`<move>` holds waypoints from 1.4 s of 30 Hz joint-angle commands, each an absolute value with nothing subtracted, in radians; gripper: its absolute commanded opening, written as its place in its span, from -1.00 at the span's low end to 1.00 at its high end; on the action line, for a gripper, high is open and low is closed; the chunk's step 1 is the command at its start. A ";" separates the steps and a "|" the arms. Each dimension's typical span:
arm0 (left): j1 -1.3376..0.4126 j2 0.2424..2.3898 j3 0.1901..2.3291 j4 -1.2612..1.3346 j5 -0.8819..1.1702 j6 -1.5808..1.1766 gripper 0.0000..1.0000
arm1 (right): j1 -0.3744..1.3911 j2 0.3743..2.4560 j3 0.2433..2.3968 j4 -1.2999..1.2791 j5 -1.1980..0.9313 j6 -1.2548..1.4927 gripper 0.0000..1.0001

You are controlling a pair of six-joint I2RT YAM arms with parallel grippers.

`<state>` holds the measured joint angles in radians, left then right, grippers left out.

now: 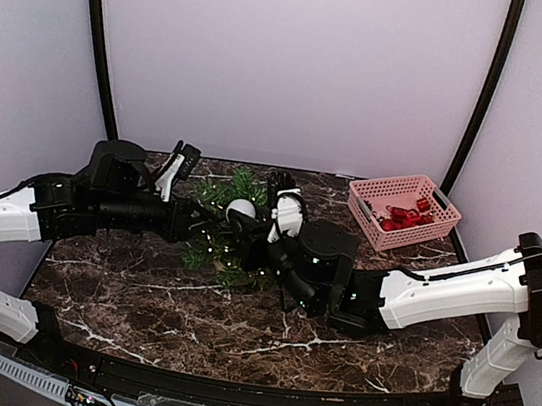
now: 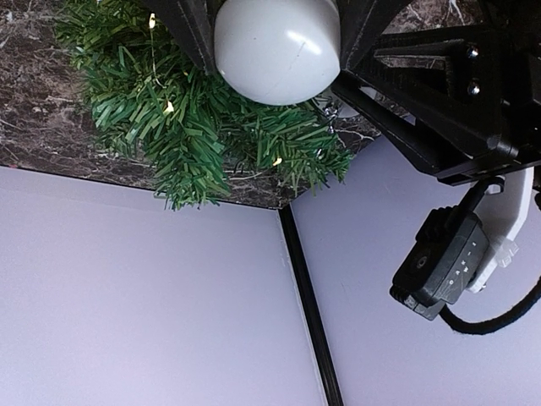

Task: Decorate the small christmas tree
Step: Hang the ornament ball on the branch.

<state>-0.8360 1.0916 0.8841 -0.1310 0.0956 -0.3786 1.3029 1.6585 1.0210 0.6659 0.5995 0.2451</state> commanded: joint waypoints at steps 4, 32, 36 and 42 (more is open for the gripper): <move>-0.841 1.013 0.848 -0.150 0.092 -0.473 -0.47 | 1.313 1.655 1.035 0.723 0.611 0.253 -0.13; -0.817 1.084 0.767 0.027 0.148 -0.667 -0.74 | 1.324 1.654 1.029 0.752 0.618 0.242 -0.13; -0.815 1.084 0.767 0.038 0.137 -0.666 -0.88 | 1.327 1.656 1.034 0.764 0.617 0.237 -0.13; -0.810 1.087 0.765 0.049 0.134 -0.664 -0.96 | 1.329 1.662 1.041 0.766 0.620 0.232 -0.13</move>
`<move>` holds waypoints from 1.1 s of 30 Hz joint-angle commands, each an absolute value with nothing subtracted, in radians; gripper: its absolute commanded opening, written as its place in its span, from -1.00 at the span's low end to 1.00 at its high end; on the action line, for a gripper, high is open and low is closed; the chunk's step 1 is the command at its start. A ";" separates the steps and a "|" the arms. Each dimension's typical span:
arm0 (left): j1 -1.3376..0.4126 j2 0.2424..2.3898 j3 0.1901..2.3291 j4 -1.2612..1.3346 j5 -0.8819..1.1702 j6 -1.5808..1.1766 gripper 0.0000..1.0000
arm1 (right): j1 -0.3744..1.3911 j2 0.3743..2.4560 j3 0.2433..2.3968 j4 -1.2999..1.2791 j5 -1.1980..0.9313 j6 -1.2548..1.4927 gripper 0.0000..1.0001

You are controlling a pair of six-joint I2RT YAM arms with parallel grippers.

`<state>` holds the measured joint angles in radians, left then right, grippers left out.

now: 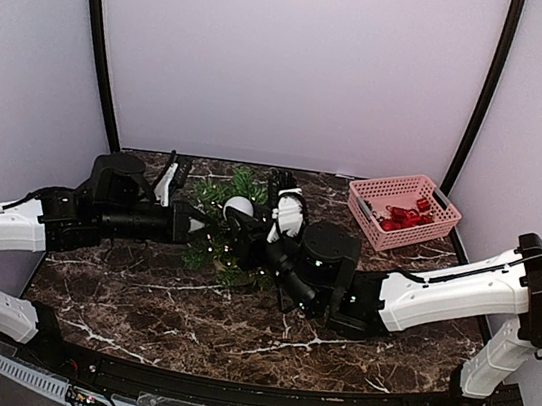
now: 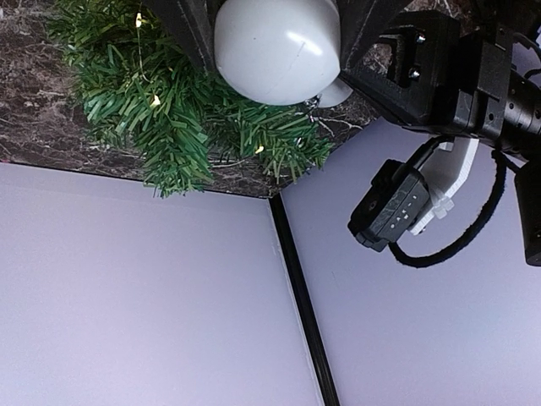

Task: Decorate the small christmas tree
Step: Hang the ornament ball on the branch.

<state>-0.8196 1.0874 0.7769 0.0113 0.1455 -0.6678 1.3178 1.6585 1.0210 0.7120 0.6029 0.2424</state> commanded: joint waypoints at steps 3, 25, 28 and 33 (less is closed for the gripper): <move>-0.810 1.092 0.764 0.050 0.134 -0.665 -1.00 | 1.331 1.665 1.040 0.766 0.626 0.233 -0.13; -0.806 1.131 0.752 0.080 0.123 -0.657 -1.00 | 1.330 1.707 1.022 0.779 0.756 0.259 -0.14; -0.805 1.133 0.750 0.087 0.115 -0.654 -1.00 | 1.330 1.713 1.013 0.790 0.764 0.260 -0.14; -0.805 1.135 0.750 0.094 0.101 -0.646 -1.00 | 1.331 1.722 1.008 0.800 0.769 0.265 -0.16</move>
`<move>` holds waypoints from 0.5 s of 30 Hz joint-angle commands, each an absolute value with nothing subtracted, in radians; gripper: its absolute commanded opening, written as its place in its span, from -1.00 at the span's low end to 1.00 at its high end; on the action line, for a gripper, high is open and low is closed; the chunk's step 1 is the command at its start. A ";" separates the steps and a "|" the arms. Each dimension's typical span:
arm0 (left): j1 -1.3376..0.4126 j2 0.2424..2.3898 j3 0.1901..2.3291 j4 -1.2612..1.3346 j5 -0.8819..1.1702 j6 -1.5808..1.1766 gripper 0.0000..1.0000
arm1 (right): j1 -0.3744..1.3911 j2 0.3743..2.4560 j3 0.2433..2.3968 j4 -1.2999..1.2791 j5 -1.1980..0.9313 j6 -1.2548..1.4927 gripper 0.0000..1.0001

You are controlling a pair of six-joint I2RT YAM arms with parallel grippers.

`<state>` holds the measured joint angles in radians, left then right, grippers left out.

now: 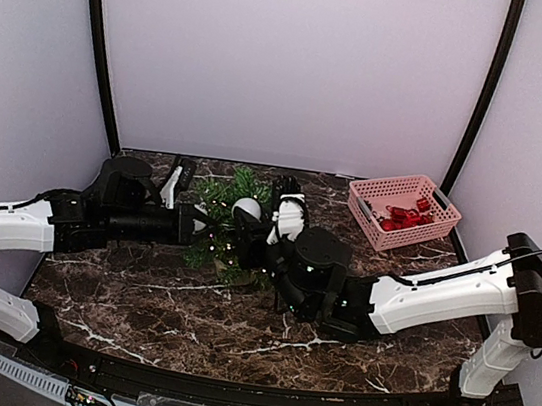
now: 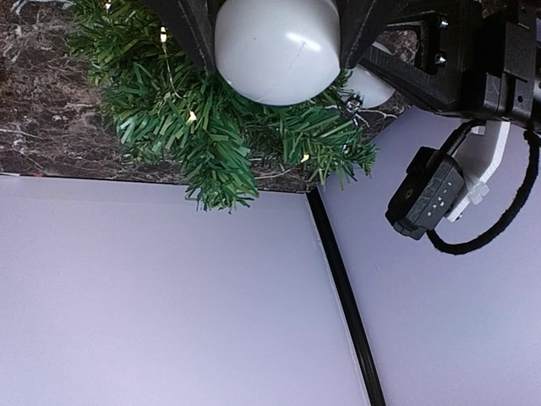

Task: Decorate the small christmas tree
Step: Hang the ornament ball on the branch.

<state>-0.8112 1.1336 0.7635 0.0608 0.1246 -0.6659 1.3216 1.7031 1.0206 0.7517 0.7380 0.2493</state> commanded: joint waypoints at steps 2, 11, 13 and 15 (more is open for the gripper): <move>-0.805 1.140 0.750 0.096 0.099 -0.643 -1.00 | 1.330 1.729 1.006 0.802 0.770 0.265 -0.16; -0.805 1.142 0.744 0.076 0.085 -0.639 -1.00 | 1.344 1.743 1.005 0.823 0.763 0.251 -0.16; -0.805 1.140 0.738 0.075 0.085 -0.641 -0.97 | 1.350 1.747 1.006 0.827 0.762 0.246 -0.17; -0.805 1.141 0.733 0.078 0.082 -0.641 -0.95 | 1.354 1.751 1.007 0.830 0.761 0.238 -0.17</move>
<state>-0.8104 1.1465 0.7567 0.0746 0.1020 -0.6571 1.3346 1.7306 1.0187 0.7876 0.7437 0.2546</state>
